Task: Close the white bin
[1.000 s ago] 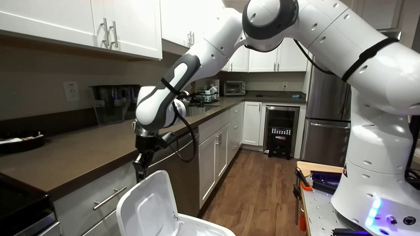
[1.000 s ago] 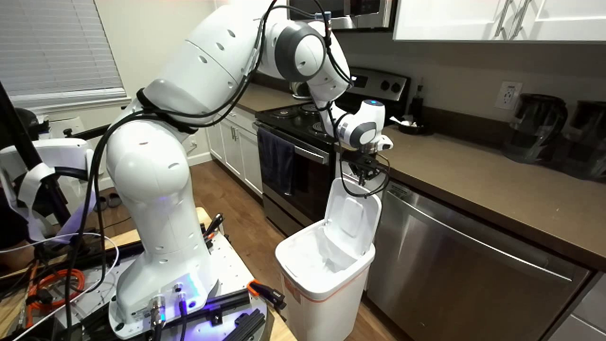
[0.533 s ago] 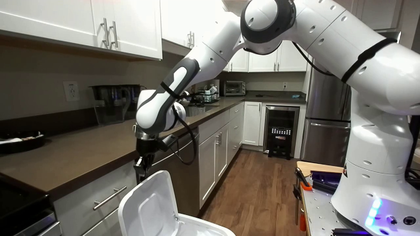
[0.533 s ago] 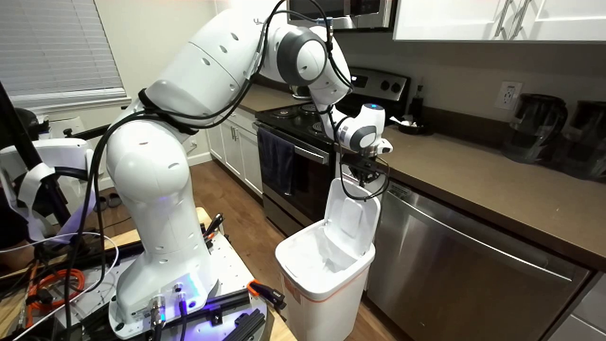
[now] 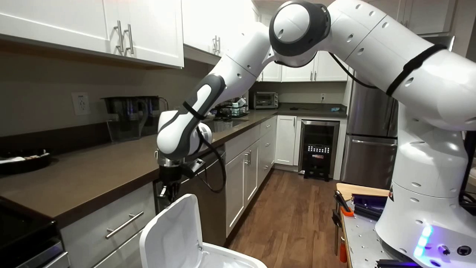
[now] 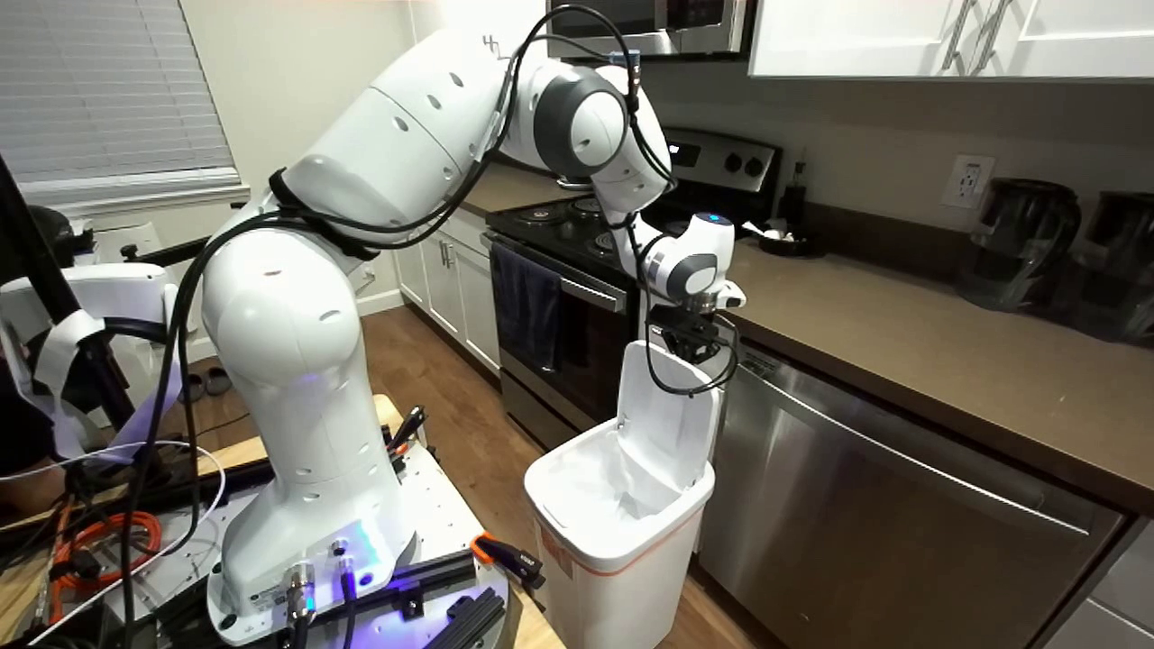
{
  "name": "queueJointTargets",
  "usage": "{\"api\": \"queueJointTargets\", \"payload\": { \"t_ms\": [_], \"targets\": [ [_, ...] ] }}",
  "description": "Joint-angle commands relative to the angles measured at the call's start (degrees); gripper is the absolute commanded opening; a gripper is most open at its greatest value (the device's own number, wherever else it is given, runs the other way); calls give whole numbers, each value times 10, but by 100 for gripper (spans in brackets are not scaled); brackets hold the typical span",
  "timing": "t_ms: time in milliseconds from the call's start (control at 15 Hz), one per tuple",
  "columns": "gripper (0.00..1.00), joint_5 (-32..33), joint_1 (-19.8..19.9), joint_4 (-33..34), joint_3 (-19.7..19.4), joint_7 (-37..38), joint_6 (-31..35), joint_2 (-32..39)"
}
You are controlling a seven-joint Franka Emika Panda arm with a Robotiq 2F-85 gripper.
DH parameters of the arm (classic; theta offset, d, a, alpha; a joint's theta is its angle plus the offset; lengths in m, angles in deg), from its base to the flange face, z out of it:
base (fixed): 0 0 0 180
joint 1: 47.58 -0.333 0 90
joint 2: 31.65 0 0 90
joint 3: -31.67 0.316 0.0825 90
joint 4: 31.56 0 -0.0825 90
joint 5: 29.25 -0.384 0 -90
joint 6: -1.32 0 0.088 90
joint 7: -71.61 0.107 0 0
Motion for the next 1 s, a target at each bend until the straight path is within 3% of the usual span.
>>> {"api": "queueJointTargets", "payload": {
  "t_ms": [0, 400, 667, 933],
  "targets": [
    [8, -9, 13, -28, 5, 7, -19, -9],
    [8, -1, 4, -51, -20, 39, -97, -16],
    [8, -14, 13, -53, -8, 26, -131, 5],
    [8, -35, 29, -77, 15, 6, -88, 27]
  ]
}}
